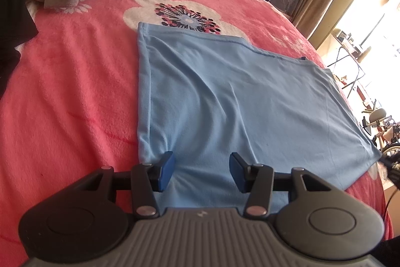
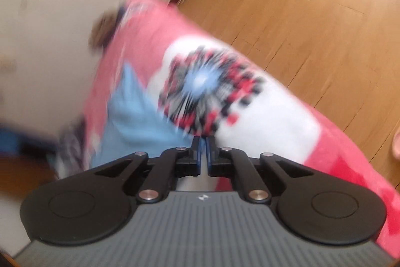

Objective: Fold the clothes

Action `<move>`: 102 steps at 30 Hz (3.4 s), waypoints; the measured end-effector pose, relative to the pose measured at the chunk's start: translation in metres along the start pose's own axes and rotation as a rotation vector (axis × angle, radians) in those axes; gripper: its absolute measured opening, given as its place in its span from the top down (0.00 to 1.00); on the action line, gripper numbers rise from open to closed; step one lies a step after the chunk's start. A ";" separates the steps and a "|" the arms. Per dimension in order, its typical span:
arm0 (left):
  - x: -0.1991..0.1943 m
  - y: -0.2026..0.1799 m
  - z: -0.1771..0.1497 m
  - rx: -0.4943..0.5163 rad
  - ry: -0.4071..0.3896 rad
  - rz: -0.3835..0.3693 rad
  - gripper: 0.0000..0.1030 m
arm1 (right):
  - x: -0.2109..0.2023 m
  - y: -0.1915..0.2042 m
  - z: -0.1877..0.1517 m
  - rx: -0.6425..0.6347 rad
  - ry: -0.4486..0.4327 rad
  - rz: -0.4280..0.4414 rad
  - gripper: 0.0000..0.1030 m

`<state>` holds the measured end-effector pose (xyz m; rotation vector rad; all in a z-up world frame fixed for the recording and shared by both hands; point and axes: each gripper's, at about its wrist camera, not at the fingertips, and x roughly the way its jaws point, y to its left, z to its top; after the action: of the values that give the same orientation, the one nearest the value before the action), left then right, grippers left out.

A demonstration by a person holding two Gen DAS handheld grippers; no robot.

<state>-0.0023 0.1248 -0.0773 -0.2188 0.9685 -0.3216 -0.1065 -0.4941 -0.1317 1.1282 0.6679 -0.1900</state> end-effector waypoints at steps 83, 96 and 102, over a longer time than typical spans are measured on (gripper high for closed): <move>-0.004 -0.029 0.039 0.211 -0.185 0.189 0.46 | 0.117 0.193 -0.093 -1.067 0.223 0.107 0.93; 0.028 0.015 0.065 0.097 -0.177 0.361 0.45 | 0.132 0.181 -0.055 -1.046 0.142 0.037 0.93; 0.030 -0.003 0.082 0.079 -0.223 0.224 0.44 | 0.128 0.187 -0.046 -1.020 0.114 0.080 0.93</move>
<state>0.0808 0.1141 -0.0540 -0.0703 0.7499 -0.1259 0.0630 -0.3484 -0.0741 0.1800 0.6884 0.2728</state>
